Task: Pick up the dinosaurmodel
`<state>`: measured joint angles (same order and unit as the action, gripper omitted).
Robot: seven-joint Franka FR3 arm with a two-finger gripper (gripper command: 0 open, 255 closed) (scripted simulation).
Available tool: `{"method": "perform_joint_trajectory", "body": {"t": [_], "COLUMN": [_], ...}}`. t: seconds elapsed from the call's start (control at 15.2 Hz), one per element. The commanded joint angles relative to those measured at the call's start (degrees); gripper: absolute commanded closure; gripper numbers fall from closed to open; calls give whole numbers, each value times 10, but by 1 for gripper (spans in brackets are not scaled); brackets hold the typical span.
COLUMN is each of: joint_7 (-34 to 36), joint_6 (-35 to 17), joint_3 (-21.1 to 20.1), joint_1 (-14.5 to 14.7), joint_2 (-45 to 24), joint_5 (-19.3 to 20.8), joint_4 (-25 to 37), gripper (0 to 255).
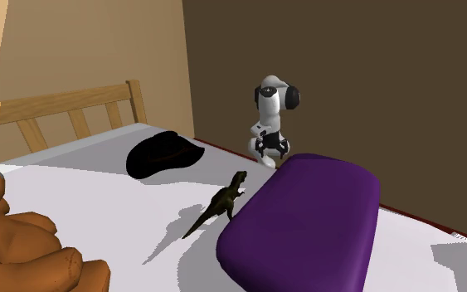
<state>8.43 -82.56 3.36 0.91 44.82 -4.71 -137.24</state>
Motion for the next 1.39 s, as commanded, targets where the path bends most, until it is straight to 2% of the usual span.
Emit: {"method": "perform_joint_trajectory", "body": {"t": [0.0, 0.66, 1.32], "joint_7": [0, -36, -65], "joint_6": [0, -94, -134], "joint_3": [0, 23, 43], "joint_1": [0, -11, -20], "joint_2": [0, -176, -350], "joint_5": [0, 46, 69], "joint_4": [0, 138, 331], "gripper": [0, 0, 0]}}
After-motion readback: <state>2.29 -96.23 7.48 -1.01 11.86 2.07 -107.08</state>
